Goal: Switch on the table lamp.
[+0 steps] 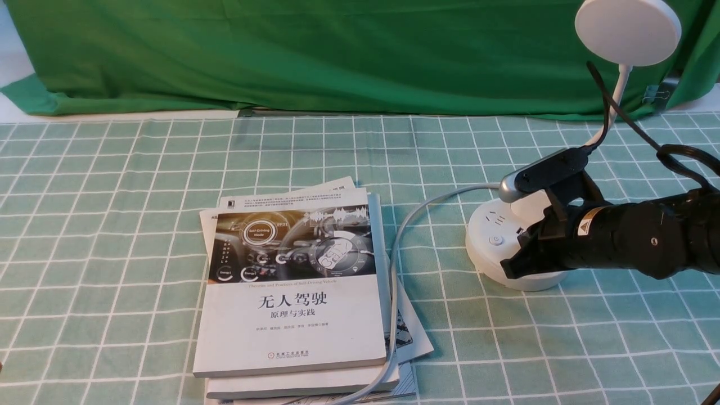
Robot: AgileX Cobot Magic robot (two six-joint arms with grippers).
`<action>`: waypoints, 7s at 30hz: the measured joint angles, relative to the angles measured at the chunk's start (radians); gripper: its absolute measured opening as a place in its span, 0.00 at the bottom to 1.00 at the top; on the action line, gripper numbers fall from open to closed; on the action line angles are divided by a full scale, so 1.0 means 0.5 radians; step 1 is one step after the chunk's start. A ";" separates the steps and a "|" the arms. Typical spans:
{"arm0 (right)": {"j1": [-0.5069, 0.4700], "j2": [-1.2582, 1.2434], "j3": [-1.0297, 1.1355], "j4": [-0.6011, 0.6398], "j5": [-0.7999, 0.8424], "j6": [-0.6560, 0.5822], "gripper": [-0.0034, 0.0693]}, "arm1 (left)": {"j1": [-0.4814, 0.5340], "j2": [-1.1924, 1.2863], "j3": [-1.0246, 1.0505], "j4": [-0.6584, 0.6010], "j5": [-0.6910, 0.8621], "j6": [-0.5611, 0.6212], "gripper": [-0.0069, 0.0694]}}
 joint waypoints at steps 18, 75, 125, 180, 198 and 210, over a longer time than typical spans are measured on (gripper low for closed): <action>0.000 -0.002 -0.098 0.050 0.243 0.002 0.09 | 0.000 0.000 0.000 0.000 0.000 0.000 0.12; -0.041 -0.049 -0.136 0.038 0.497 0.009 0.09 | 0.000 0.000 0.000 0.000 0.000 0.000 0.12; 0.077 -0.055 -0.148 0.144 0.498 -0.057 0.10 | 0.000 0.000 0.000 0.000 0.000 0.000 0.12; 0.564 -1.610 0.565 0.152 0.628 0.125 0.10 | 0.000 0.000 0.000 0.000 0.000 0.000 0.12; 0.564 -3.109 1.107 0.156 0.430 0.139 0.14 | 0.000 0.000 0.000 0.000 0.000 0.000 0.12; 0.564 -3.539 1.324 0.156 0.434 0.112 0.19 | 0.000 0.000 0.000 0.000 0.000 0.000 0.12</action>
